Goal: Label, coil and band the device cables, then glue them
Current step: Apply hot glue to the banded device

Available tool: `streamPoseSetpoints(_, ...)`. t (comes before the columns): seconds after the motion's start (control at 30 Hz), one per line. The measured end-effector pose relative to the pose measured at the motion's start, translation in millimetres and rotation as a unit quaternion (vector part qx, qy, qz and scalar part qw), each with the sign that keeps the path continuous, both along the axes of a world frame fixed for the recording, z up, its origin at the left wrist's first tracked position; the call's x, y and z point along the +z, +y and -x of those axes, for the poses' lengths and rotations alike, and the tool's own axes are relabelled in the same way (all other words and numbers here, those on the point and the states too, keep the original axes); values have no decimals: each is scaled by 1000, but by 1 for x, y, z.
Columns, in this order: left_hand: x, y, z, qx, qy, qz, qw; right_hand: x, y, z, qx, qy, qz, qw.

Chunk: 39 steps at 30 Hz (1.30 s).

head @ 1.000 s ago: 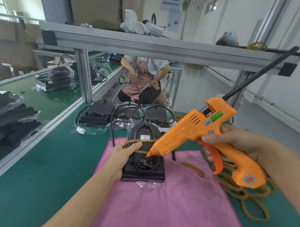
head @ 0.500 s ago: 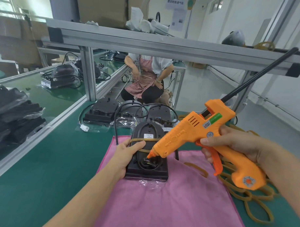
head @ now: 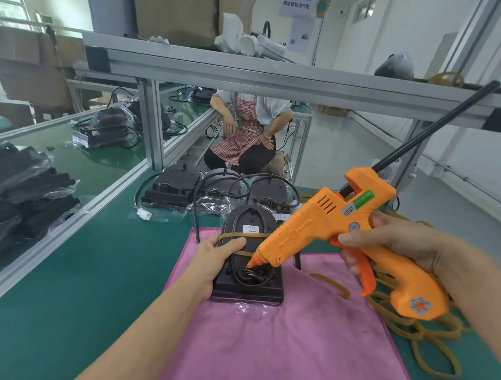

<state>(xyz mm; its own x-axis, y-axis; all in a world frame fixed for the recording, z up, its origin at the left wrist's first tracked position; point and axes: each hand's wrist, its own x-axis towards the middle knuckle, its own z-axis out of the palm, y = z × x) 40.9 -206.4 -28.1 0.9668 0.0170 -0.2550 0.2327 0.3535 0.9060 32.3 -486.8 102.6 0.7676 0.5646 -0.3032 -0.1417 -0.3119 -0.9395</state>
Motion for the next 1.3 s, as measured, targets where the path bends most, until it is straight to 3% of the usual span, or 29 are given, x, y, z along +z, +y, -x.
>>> streamPoseSetpoints(1.3, -2, 0, -2, 1, 8, -1, 1000, -1, -5, -3, 4, -23, 10, 1000)
